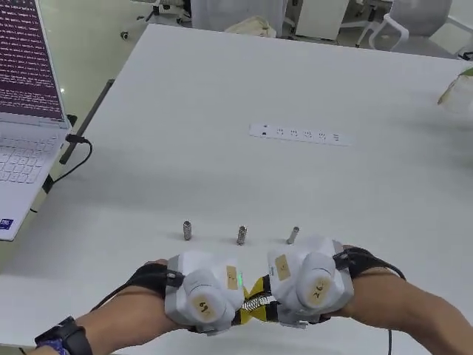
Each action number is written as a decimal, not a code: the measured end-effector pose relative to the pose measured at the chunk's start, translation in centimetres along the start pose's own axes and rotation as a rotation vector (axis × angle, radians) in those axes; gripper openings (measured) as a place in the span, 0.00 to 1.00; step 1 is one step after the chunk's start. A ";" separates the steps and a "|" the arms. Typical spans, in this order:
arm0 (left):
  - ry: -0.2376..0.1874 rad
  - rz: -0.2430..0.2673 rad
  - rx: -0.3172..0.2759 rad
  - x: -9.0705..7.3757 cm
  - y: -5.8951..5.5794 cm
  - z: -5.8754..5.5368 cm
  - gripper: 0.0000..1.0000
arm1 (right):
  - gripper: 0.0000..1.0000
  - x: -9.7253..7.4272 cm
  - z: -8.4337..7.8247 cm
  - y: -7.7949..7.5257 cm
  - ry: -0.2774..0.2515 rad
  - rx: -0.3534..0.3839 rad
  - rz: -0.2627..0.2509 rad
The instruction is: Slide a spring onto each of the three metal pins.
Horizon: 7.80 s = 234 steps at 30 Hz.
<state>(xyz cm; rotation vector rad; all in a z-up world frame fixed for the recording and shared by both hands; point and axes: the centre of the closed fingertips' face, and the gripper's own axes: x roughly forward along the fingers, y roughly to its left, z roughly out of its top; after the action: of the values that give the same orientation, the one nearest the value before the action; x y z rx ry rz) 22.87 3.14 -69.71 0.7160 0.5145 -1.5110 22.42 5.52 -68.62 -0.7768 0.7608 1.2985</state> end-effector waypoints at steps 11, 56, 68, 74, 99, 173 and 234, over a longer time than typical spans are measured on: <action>-0.009 0.003 -0.002 0.5 -0.3 -0.1 0.03 | 0.08 0.1 -0.7 0.2 0.015 0.010 0.003; -0.078 0.221 -0.328 -4.7 2.4 -4.0 0.21 | 0.08 -4.4 -9.5 -3.9 0.108 0.194 -0.107; -0.087 0.301 -0.402 -6.9 3.7 -5.7 0.28 | 0.08 -5.3 -10.7 -6.7 0.142 0.185 -0.114; -0.083 0.335 -0.428 -7.9 4.3 -6.7 0.33 | 0.08 -5.4 -10.8 -7.8 0.154 0.175 -0.112; -0.121 0.449 -0.571 -11.7 5.5 -9.9 0.53 | 0.08 -5.6 -11.5 -12.8 0.207 0.125 -0.092; -0.122 0.503 -0.682 -13.3 6.0 -11.6 0.63 | 0.09 -1.6 -12.9 -16.0 0.313 0.044 0.039; -0.124 0.491 -0.666 -13.2 5.8 -11.1 0.63 | 0.23 -0.4 -14.7 -15.4 0.377 0.046 0.022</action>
<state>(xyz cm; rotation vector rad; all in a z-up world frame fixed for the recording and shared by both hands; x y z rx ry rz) 29.75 19.86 -67.60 0.1958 0.6446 -0.8374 36.94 -8.61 -75.13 -0.9922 1.0975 1.1623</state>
